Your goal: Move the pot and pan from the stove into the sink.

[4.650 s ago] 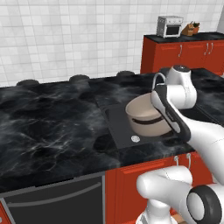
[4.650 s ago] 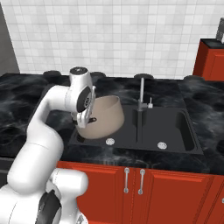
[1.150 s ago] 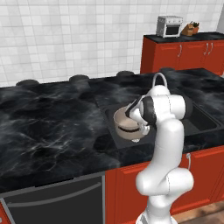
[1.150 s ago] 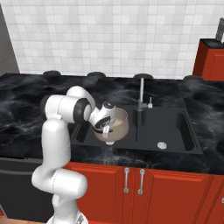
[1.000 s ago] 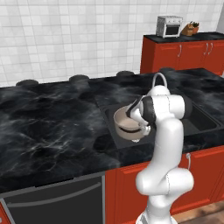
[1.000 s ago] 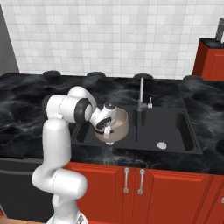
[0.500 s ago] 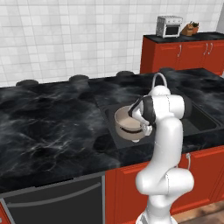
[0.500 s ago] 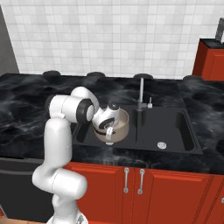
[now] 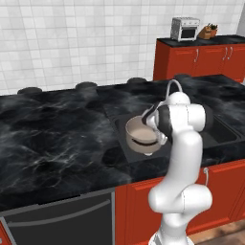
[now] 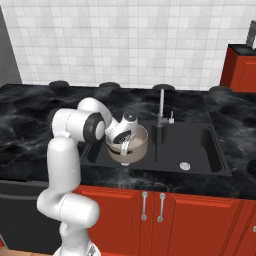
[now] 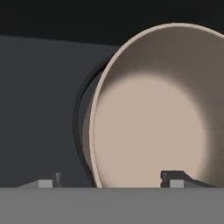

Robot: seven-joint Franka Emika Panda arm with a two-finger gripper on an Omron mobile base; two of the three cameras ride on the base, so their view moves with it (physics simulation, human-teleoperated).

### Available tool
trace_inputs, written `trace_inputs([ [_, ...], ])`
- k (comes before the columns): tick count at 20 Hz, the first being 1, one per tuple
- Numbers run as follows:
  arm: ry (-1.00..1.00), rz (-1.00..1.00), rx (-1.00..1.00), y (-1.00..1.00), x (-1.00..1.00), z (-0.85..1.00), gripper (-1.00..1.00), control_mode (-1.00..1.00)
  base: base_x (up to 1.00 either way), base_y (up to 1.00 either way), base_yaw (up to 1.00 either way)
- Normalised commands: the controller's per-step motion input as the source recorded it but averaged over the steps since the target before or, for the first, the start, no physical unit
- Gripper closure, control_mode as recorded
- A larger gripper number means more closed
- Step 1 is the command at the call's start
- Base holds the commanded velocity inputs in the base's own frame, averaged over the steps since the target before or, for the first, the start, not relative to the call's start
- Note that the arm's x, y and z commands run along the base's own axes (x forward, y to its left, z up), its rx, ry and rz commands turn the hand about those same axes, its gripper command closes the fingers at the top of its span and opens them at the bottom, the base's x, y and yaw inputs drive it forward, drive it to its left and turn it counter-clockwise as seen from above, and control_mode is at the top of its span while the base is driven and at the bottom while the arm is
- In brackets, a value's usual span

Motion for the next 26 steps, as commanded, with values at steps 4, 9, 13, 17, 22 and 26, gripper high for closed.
trace_inputs([
  [4,0.01,0.0,0.01,0.03,0.0,0.91,-1.0,-1.0,0.0,0.0,0.0],
  [9,0.07,0.0,0.0,0.01,-0.22,0.84,-1.0,-1.0,0.0,0.0,0.0],
  [13,0.13,0.01,0.0,0.0,-0.5,0.64,-1.0,-1.0,0.0,0.0,0.0],
  [17,0.08,0.06,-0.01,0.0,-0.8,0.47,-1.0,-1.0,0.0,0.0,0.0],
  [22,0.02,0.1,-0.02,0.0,-0.97,0.34,-1.0,-1.0,0.0,0.0,0.0],
  [26,-0.05,0.12,0.0,0.0,-0.96,0.22,-1.0,-1.0,0.0,0.0,0.0],
])
